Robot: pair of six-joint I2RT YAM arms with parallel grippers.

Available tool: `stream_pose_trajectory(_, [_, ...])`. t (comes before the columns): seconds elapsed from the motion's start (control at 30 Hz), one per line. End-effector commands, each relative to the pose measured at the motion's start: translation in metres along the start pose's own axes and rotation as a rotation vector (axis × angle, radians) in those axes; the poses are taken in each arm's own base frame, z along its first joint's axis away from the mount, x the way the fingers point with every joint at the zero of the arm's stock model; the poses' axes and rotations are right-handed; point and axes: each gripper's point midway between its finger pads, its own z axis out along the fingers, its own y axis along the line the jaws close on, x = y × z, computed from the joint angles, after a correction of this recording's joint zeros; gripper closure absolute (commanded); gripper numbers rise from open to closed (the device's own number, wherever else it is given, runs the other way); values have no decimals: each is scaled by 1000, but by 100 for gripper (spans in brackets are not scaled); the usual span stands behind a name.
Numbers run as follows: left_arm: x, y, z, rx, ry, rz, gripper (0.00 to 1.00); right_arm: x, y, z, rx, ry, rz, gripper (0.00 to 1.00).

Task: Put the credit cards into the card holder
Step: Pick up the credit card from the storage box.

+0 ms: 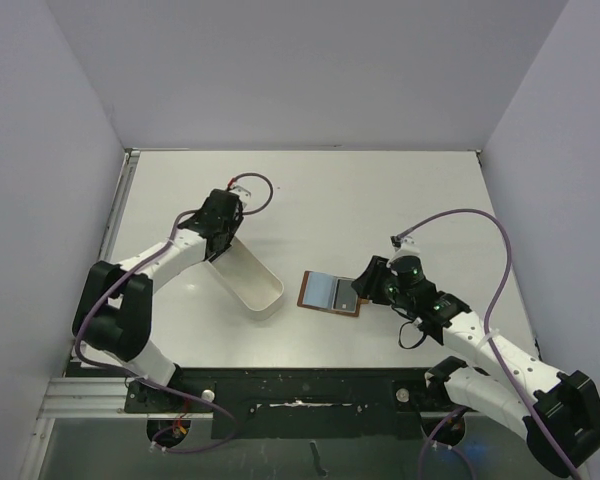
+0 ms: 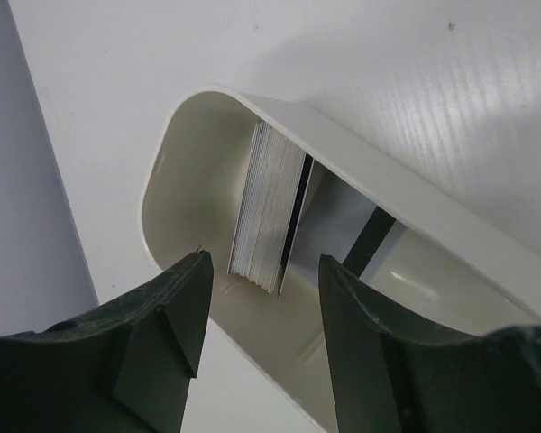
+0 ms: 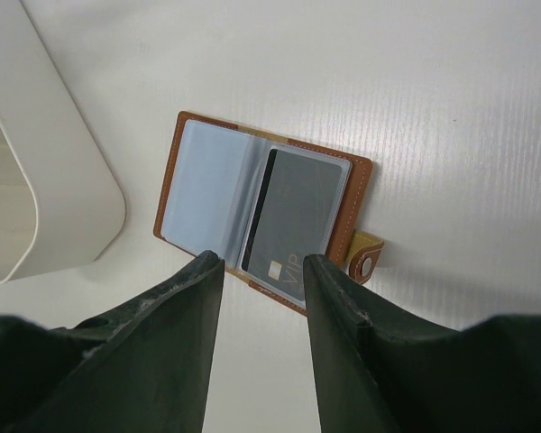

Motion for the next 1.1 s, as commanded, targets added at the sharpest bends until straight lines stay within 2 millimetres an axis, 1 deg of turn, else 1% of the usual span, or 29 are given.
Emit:
stream_pose_trajectory(0.0, [-18,19,10,-86,-66,30,50,-14,8,0,-40,-47,-5,58])
stream_pose_trajectory(0.1, [-18,22,17,-106,-65,52,50,-14,7,1,-41,-48,-1,58])
stream_pose_trajectory(0.5, [-11,5,37,-65,-36,91,48,-15,5,0,-38,-55,6,58])
stream_pose_trajectory(0.63, [-8,13,42,-126,-11,111,48,-15,3,-1,-36,-61,9,58])
stream_pose_trajectory(0.8, [-14,24,43,-188,-14,118,49,-16,1,-3,-28,-66,11,58])
stream_pose_trajectory(0.9, [-17,29,41,-215,-16,120,51,-16,0,-3,-25,-68,16,58])
stream_pose_trajectory(1.07, [-20,33,38,-228,-27,122,56,-13,-2,-2,-22,-61,20,58])
